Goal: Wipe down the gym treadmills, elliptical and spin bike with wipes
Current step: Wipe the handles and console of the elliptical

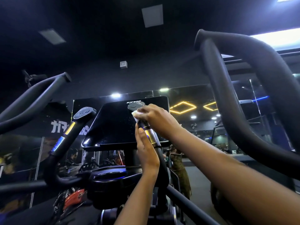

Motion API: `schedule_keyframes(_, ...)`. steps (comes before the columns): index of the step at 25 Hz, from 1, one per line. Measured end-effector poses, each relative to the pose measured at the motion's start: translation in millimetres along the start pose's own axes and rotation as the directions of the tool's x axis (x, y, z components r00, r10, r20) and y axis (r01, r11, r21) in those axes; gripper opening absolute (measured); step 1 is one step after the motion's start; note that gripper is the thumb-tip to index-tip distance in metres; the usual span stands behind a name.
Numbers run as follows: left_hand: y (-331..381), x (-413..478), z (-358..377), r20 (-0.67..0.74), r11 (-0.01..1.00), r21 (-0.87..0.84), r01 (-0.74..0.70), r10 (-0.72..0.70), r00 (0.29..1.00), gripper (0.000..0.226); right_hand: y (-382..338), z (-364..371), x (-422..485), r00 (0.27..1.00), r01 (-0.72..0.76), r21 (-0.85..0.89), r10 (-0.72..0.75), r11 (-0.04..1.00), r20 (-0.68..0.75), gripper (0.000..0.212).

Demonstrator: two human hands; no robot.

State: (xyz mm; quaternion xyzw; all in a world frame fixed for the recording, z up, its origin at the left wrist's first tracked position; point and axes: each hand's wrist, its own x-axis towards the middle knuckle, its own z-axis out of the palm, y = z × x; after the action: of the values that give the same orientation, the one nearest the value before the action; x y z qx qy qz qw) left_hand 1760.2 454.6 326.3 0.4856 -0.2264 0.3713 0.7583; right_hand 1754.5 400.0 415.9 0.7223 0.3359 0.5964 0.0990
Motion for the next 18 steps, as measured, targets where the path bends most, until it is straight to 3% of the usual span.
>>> schedule_keyframes(2, -2, 2, -1, -0.007, 1.000, 0.004, 0.010, -0.010, 1.000, 0.059, -7, 1, -28, 0.994, 0.044, -0.009, -0.045, 0.999, -0.100, 0.029)
schedule_keyframes(5, -2, 1, -2, -0.010, 1.000, 0.002, 0.017, -0.017, 1.000, 0.049, -20, -1, -67, 0.994, 0.041, 0.083, -0.032, 0.996, -0.105, 0.036)
schedule_keyframes(8, 3, -3, -2, 0.017, 1.000, 0.009, 0.026, -0.027, 0.999, 0.048, -13, -10, -73, 0.971, -0.045, 0.284, 0.109, 0.958, -0.215, 0.028)
schedule_keyframes(12, -8, 2, -5, 0.062, 0.998, 0.043, 0.052, -0.054, 0.997, 0.046, 18, -11, -13, 0.878, -0.238, 0.323, 0.345, 0.916, -0.333, 0.033)
schedule_keyframes(14, -11, 4, -5, 0.077, 0.997, 0.060, 0.049, -0.053, 0.996, 0.047, 19, -8, 23, 0.931, -0.188, 0.285, 0.263, 0.940, -0.254, 0.030)
schedule_keyframes(16, -12, 5, -4, 0.078, 0.996, 0.078, 0.042, -0.048, 0.996, 0.045, 16, -2, 46, 0.996, -0.062, 0.192, 0.073, 0.979, -0.053, 0.026)
schedule_keyframes(18, -12, 4, -3, 0.070, 0.998, 0.060, 0.036, -0.041, 0.997, 0.046, 22, 5, 53, 0.994, -0.073, 0.176, 0.058, 0.982, 0.088, 0.024)
